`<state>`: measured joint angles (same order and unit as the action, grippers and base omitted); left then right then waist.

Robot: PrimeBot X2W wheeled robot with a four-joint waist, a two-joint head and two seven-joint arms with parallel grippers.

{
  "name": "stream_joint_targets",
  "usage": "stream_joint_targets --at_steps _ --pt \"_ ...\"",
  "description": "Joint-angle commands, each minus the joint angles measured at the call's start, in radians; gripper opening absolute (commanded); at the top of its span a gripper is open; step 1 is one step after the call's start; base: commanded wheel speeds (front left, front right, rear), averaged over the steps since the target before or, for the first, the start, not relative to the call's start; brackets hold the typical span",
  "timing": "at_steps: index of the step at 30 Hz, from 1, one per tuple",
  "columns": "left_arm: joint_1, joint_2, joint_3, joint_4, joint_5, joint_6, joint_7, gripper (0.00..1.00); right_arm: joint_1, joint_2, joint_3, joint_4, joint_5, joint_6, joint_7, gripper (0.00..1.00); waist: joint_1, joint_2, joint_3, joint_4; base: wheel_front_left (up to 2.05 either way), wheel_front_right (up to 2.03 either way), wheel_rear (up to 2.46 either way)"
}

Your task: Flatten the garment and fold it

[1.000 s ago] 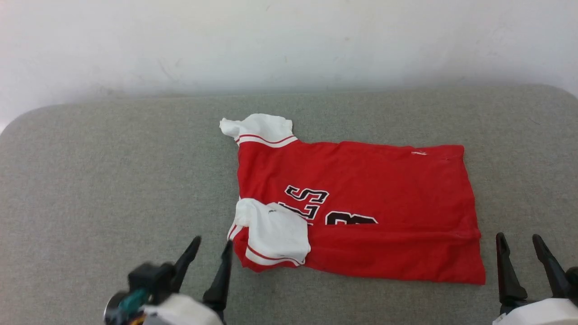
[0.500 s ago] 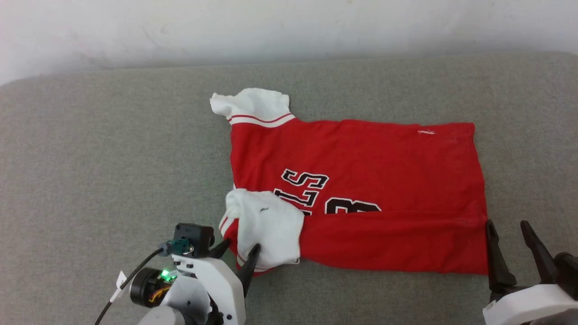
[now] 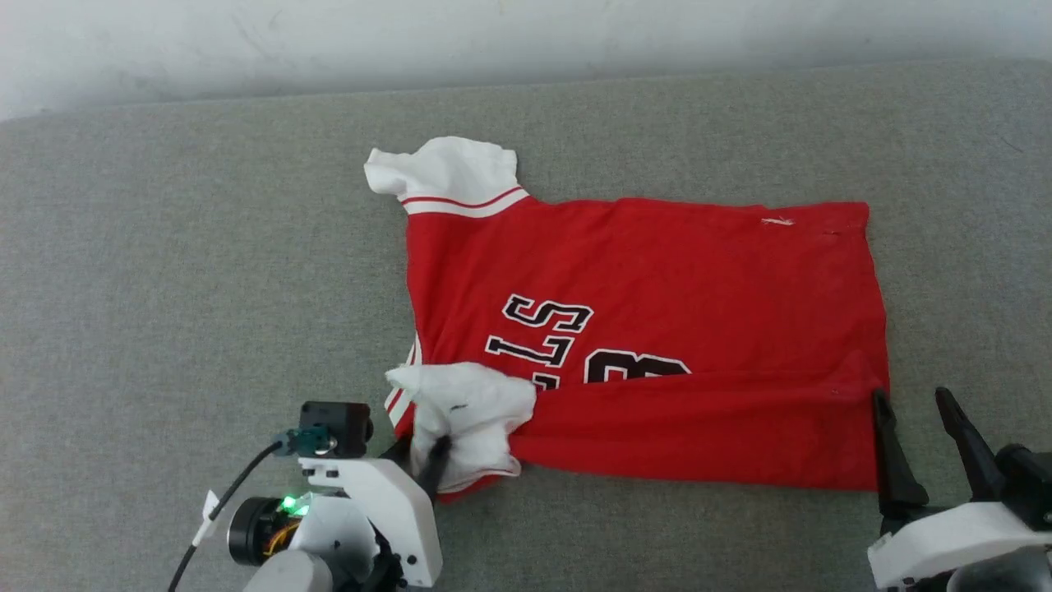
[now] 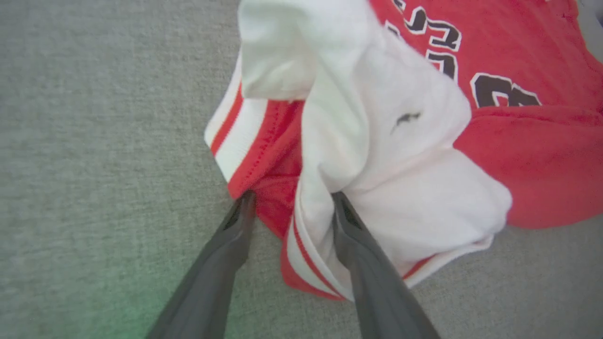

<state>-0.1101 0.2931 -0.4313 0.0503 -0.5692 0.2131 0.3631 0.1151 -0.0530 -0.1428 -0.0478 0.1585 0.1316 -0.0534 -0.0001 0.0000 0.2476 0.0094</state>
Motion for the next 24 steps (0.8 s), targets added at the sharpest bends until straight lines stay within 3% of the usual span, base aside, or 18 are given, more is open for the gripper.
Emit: stream_joint_targets --at_steps 1,9,17,20,24 --pt "0.028 0.003 -0.002 0.056 -0.011 0.005 0.019 0.0 -0.021 0.003 0.005 0.0 -0.006 -0.001 0.0 1.0 0.0001 0.0 0.0 0.0 0.0 0.0 0.0" --pt "0.054 -0.002 0.038 0.02 -0.04 -0.005 -0.063 0.0 -0.063 -0.009 0.025 -0.046 -0.01 -0.001 0.078 1.0 0.0001 0.0 -0.009 -0.002 0.0 0.0 0.0" --pt "0.075 -0.006 0.02 -0.027 -0.042 -0.022 -0.084 0.0 0.006 -0.019 -0.019 -0.124 0.104 -0.001 0.486 1.0 0.0001 0.0 -0.01 0.003 0.0 0.0 0.0" --pt "0.069 -0.007 0.011 -0.033 -0.041 -0.031 -0.087 0.0 0.027 -0.01 -0.052 -0.146 0.102 -0.001 0.569 1.0 0.0001 0.0 -0.001 0.003 0.0 0.0 0.0" --pt "0.056 -0.007 0.005 -0.034 -0.041 -0.04 -0.091 0.0 0.027 -0.002 -0.05 -0.132 0.108 -0.001 0.602 1.0 0.0001 0.0 0.01 0.002 0.0 0.0 0.0"
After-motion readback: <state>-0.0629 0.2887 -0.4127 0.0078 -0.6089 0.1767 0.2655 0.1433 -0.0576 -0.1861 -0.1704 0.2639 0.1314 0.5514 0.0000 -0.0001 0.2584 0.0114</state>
